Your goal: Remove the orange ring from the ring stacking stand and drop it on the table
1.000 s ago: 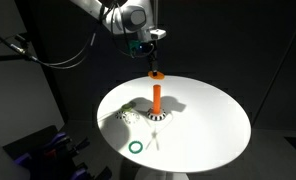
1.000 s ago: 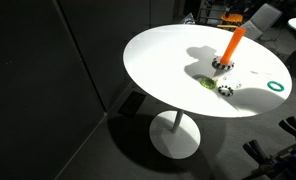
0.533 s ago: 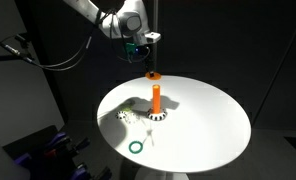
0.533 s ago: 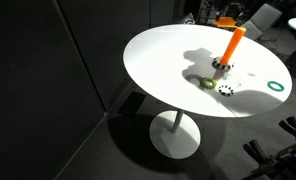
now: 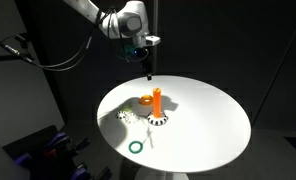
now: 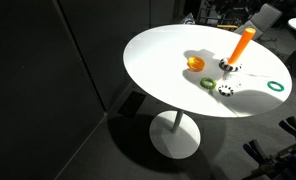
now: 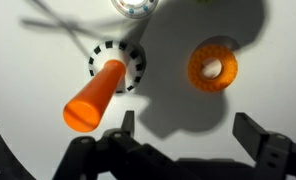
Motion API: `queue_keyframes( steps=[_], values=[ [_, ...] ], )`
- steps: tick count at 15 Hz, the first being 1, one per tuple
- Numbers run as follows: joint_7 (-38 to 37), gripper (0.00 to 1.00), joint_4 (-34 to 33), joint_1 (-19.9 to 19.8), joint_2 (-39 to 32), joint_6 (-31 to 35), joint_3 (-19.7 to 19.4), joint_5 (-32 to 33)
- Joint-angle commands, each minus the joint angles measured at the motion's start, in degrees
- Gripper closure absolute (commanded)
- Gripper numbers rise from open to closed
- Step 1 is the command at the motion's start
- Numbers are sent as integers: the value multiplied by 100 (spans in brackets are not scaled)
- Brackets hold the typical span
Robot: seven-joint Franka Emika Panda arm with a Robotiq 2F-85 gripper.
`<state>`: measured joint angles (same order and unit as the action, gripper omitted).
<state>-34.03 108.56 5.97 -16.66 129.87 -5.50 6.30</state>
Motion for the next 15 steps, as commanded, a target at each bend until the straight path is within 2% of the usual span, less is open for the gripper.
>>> queue_keyframes(
  steps=[1,15],
  values=[
    [265,0,-117,-105,101,-685,69,-47],
    [2301,0,31,-510,915,-1965,165,-284]
  ],
)
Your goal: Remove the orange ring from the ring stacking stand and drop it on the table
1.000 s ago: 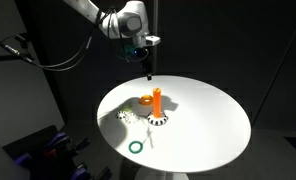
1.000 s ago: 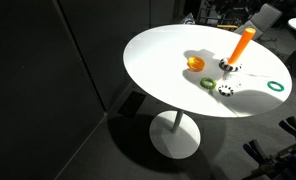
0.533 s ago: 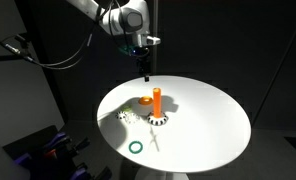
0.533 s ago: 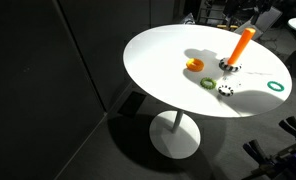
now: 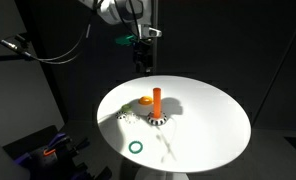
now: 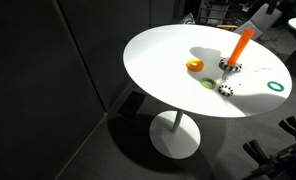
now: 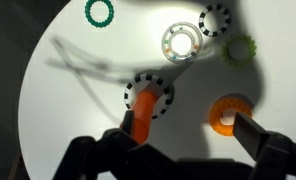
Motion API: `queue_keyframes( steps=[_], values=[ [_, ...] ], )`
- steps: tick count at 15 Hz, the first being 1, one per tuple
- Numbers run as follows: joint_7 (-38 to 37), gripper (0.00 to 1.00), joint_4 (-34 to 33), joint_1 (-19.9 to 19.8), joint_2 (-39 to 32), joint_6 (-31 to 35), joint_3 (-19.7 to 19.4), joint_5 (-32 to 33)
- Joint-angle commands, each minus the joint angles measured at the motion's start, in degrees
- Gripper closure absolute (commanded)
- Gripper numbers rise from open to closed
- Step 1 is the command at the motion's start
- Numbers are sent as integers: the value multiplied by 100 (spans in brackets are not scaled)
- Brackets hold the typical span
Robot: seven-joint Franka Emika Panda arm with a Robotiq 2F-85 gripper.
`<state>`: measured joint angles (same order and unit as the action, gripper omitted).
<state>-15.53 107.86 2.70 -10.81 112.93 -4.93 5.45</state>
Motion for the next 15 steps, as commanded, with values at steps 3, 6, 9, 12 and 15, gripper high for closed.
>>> queue_keyframes(
  steps=[3,6,9,12,15],
  values=[
    [789,0,218,-266,641,-430,116,-383],
    [1108,0,441,-328,1007,-372,108,-553],
    [1387,0,707,-368,1379,-328,92,-681],
    [1398,0,874,-385,1650,-333,89,-705],
    [1253,0,756,-375,1528,-349,112,-605]
  ],
)
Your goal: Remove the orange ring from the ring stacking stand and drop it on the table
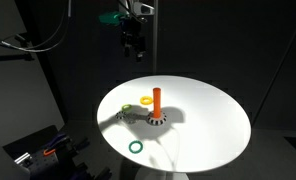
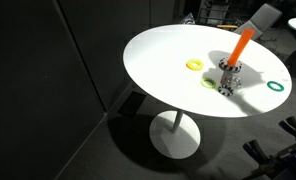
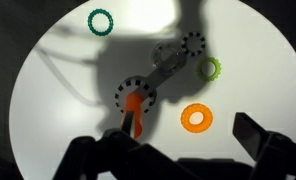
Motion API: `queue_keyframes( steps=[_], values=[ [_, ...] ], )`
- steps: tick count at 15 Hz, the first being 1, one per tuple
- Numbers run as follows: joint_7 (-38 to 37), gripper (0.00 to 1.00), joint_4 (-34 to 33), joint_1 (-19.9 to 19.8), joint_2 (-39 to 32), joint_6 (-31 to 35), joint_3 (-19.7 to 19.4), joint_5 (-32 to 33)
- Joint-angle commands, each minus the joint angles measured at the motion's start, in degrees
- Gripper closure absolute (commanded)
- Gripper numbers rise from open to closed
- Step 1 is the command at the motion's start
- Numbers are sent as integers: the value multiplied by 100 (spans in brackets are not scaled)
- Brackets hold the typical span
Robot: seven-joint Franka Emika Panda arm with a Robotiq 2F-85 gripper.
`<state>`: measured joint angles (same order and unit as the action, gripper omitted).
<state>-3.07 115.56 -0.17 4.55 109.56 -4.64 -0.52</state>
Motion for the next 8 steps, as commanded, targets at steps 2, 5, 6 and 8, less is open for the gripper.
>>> queue_keyframes(
  steps=[2,5,6,8],
  values=[
    [8,0,41,-89,70,-12,84,-9],
    [8,0,64,-89,82,-9,84,-9],
    [8,0,70,-89,82,-8,84,-9],
    [8,0,77,-89,82,-7,84,-9]
  ],
)
